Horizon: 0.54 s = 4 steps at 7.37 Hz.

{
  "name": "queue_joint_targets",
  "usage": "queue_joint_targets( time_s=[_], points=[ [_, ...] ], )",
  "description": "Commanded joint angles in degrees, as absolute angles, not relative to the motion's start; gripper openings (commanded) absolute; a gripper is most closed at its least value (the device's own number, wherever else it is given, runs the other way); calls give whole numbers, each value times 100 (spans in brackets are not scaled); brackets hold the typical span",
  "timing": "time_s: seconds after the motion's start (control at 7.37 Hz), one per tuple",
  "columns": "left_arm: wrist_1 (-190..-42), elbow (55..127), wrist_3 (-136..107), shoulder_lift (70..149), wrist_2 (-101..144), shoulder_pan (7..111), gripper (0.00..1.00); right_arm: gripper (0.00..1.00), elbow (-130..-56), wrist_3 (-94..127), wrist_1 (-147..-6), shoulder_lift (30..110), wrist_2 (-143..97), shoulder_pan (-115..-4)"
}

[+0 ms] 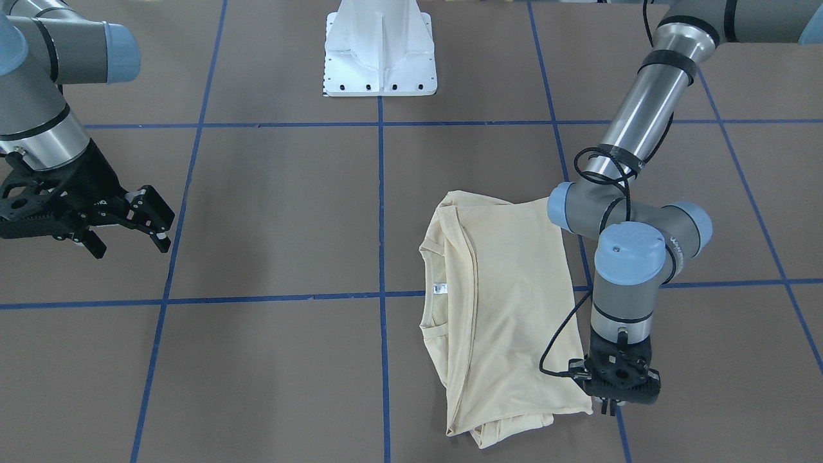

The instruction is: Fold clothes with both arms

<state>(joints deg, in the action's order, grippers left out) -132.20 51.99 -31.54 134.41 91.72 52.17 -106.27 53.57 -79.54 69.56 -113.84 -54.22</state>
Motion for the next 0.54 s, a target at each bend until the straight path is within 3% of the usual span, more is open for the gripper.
queue_joint_targets(
  time_s=[0.0, 0.41],
  points=[
    [-13763, 5553, -2369, 13018, 9463, 5500, 100, 100, -10469, 6436, -7963, 6341, -10823, -4715],
    [-13790, 6213, -2390, 12472, 9642, 5511, 100, 98, -8954, 8687, -8025, 4559, -9452, -3475]
  ],
)
